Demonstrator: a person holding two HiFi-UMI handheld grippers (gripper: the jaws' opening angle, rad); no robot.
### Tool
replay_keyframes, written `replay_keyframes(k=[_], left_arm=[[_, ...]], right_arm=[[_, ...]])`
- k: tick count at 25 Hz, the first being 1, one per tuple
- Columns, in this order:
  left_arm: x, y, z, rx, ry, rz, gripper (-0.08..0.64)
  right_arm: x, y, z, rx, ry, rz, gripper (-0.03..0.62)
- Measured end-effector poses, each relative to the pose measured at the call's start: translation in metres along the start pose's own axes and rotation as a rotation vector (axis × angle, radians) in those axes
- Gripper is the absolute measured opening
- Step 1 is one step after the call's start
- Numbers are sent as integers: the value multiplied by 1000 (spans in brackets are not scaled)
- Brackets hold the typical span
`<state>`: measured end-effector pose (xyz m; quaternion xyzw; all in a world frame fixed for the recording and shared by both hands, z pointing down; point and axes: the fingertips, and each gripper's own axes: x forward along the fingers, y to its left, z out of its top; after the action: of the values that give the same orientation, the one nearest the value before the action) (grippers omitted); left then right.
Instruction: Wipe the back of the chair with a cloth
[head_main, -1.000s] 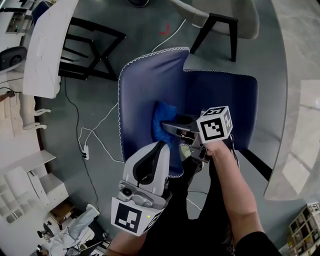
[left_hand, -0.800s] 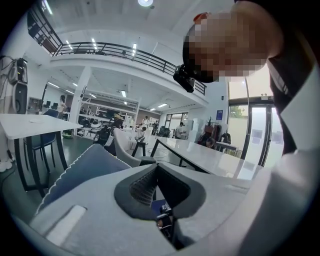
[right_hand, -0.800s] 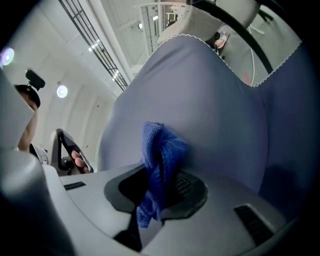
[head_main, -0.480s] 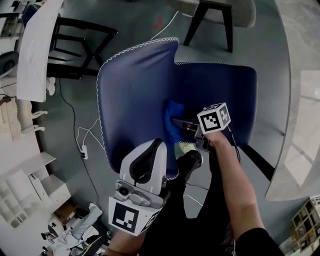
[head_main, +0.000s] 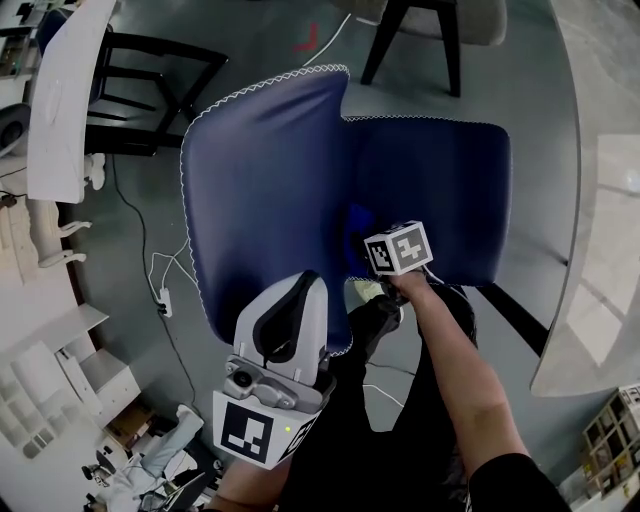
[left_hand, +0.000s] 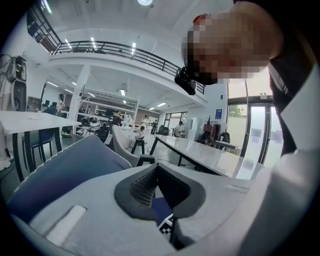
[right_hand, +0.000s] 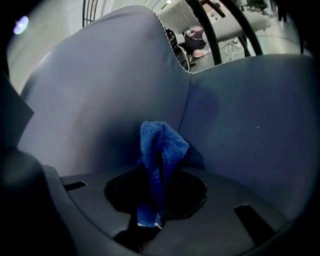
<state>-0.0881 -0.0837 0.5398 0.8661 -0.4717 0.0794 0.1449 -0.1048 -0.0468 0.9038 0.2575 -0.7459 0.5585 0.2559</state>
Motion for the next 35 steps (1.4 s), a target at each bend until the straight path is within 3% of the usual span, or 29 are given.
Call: replay_keyframes(k=[2, 8, 18, 26, 35], left_arm=[[-3, 0, 1, -7, 0, 5, 8], [-24, 7, 20, 4, 5, 37, 8], [-64, 17, 73, -2, -7, 83, 8], [-84, 14, 74, -79, 30, 81, 8], [-107, 17, 86, -142, 31, 118, 8]], right_arm=[[-1, 4, 0, 7, -28, -25, 81], [-26, 52, 4, 55, -85, 53, 80], [-92, 147, 19, -38, 4, 158, 80], [-136, 213, 25, -16, -7, 317, 80], [-165, 261, 32, -33, -11, 352, 80]])
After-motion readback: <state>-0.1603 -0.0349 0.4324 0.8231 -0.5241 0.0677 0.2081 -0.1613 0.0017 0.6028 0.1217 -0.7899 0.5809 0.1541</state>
